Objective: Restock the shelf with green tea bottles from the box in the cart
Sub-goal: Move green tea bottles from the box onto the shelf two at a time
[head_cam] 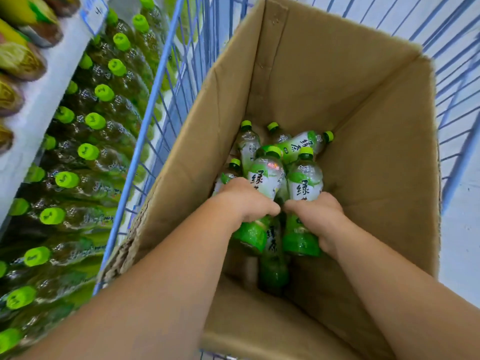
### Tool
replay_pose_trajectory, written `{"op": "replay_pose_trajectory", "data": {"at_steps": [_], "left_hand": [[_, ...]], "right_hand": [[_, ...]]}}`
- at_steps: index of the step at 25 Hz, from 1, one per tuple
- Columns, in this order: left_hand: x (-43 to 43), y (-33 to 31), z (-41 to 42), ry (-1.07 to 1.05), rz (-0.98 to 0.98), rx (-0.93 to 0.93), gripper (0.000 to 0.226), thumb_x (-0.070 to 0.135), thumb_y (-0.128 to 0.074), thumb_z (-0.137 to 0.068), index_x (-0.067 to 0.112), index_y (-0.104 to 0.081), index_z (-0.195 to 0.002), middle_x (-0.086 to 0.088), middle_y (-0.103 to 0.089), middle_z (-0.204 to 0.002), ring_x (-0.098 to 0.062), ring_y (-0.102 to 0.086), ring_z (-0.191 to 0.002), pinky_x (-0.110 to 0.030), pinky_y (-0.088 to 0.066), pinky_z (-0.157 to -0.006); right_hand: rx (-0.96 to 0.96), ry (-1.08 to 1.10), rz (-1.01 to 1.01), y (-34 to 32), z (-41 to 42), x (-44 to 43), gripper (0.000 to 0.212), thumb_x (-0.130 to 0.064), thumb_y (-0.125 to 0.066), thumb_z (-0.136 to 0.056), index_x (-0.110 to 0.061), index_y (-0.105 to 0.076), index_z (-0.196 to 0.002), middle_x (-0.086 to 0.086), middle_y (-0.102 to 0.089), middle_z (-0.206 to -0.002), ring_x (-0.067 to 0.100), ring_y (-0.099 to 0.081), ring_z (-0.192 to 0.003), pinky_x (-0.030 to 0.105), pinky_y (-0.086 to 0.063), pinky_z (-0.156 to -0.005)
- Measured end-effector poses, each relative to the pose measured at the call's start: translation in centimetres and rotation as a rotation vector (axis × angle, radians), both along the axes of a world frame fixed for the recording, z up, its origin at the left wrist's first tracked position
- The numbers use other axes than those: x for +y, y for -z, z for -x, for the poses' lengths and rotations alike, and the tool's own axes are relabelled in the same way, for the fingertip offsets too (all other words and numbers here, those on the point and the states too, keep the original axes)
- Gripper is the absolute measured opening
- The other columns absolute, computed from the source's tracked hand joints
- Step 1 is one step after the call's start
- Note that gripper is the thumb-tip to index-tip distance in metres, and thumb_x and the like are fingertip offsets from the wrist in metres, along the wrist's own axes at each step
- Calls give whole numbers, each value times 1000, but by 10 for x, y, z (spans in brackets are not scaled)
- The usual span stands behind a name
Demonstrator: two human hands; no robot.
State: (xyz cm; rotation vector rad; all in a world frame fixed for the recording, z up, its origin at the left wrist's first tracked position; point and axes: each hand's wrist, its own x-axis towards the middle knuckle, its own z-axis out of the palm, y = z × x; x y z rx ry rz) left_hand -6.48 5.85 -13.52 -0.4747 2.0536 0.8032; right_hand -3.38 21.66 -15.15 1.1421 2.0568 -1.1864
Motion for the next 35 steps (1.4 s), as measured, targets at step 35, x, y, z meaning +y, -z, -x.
{"op": "replay_pose_trajectory", "data": {"at_steps": [35], "left_hand": [[-112, -237, -167, -751, -143, 888, 36, 36, -75, -83, 41, -50, -108, 23, -68, -95, 10, -64, -79, -14, -54, -66]], "right_hand": [[656, -803, 232, -240, -29, -104, 34, -37, -82, -67, -27, -61, -91, -11, -68, -77, 4, -65, -65, 24, -44, -50]]}}
